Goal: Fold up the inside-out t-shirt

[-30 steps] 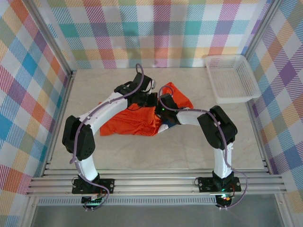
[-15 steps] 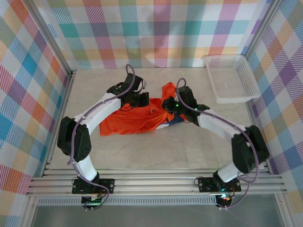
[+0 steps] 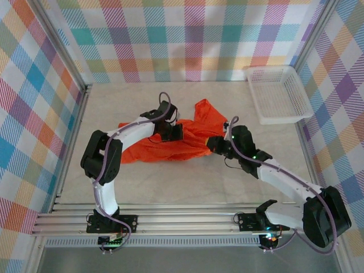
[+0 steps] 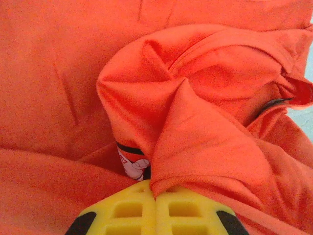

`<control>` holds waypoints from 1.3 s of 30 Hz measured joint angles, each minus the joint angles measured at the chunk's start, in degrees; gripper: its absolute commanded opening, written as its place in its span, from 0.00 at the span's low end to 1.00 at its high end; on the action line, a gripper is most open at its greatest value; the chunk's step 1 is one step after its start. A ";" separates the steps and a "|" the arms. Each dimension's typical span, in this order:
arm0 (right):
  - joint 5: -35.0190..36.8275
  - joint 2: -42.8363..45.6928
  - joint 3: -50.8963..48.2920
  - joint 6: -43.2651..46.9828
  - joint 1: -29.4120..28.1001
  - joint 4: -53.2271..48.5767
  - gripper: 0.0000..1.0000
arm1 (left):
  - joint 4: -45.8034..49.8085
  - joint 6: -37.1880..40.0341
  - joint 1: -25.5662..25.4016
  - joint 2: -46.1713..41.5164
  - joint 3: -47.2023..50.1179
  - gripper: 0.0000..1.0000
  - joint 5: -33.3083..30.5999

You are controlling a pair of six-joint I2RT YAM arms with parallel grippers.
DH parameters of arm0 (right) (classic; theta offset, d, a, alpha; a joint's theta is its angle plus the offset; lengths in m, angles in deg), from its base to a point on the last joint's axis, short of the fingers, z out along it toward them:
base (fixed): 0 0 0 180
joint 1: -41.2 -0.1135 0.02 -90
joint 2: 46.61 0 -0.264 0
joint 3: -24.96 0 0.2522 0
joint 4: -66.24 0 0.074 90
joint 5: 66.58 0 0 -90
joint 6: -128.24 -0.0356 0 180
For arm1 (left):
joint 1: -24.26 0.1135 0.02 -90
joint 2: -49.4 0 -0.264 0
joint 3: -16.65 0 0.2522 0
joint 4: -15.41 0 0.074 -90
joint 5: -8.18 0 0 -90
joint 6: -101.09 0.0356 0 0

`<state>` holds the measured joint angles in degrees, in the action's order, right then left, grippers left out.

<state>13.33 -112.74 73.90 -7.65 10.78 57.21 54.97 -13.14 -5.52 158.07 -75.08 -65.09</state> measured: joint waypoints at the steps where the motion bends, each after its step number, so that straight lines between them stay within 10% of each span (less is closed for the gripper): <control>1: 0.13 -1.84 -1.09 -0.35 -0.20 0.31 0.00 | -0.96 -0.59 -0.13 -0.07 1.05 0.00 -0.11; 4: 0.90 -8.72 -3.15 -1.68 -1.27 -0.72 0.00 | -2.47 -1.86 -1.22 -0.59 3.91 0.00 -0.94; 10: 8.31 -12.46 0.61 -2.51 -3.72 -14.53 0.36 | -4.72 -3.45 -4.02 -2.73 8.33 0.00 -2.27; 19: 13.81 -12.68 14.10 3.39 -5.40 -21.11 0.31 | -6.21 -4.52 -5.07 -3.76 10.45 0.00 -4.00; 27: 11.10 -30.86 26.29 8.98 -7.85 -22.95 0.42 | -6.40 -4.50 -5.09 -5.55 10.45 0.00 -5.18; 30: 11.13 -34.38 28.22 10.16 -8.59 -23.78 0.34 | -6.34 -4.48 -5.09 -5.88 10.45 0.00 -5.70; 34: 11.23 -35.67 29.38 11.69 -8.94 -25.57 0.00 | -5.86 -4.44 -5.11 -6.40 10.45 0.00 -6.34; 39: 12.00 -33.99 32.89 13.27 -8.70 -29.35 0.00 | -4.81 -3.82 -5.05 -7.06 10.45 0.00 -6.99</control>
<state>25.33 -146.73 106.80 5.62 2.09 27.86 50.16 -16.96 -10.57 151.01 -64.64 -72.08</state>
